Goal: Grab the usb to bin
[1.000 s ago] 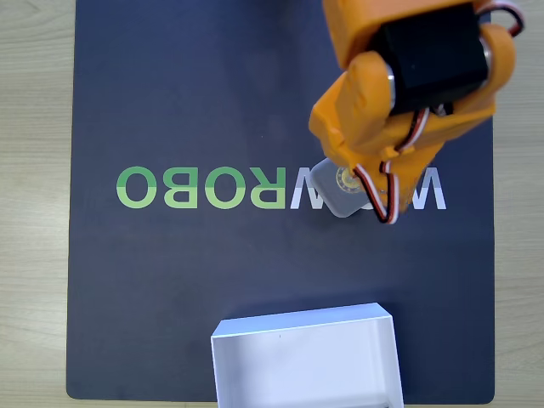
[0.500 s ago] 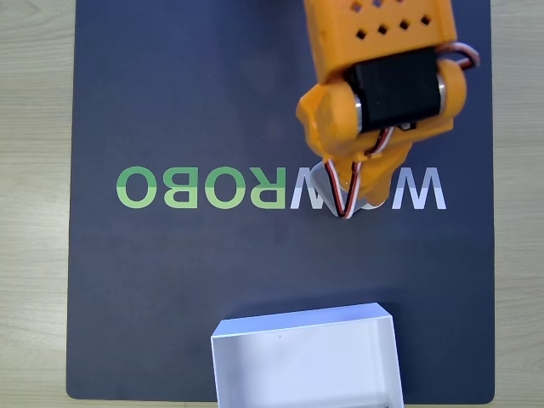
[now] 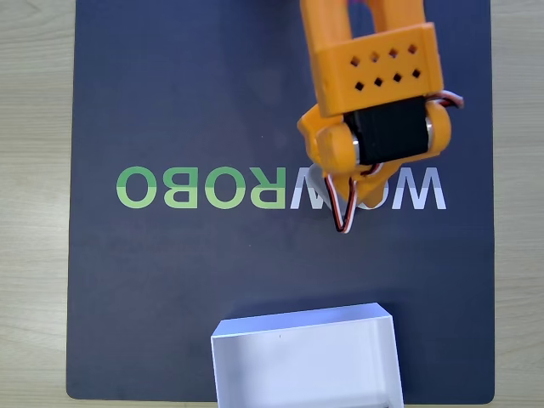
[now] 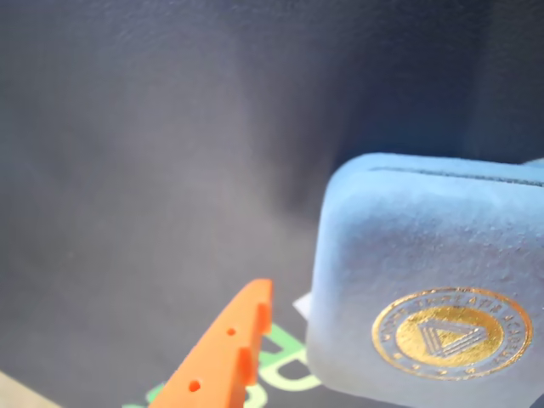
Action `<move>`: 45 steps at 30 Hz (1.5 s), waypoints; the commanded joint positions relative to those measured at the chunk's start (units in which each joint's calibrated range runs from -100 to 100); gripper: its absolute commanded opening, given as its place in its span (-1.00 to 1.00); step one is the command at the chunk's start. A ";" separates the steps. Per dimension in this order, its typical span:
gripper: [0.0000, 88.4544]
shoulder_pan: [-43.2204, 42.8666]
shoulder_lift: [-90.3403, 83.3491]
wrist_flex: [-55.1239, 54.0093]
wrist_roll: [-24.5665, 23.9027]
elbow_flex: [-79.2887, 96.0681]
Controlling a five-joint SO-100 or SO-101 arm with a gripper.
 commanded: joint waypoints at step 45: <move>-0.81 1.98 -16.86 2.35 -0.71 -9.34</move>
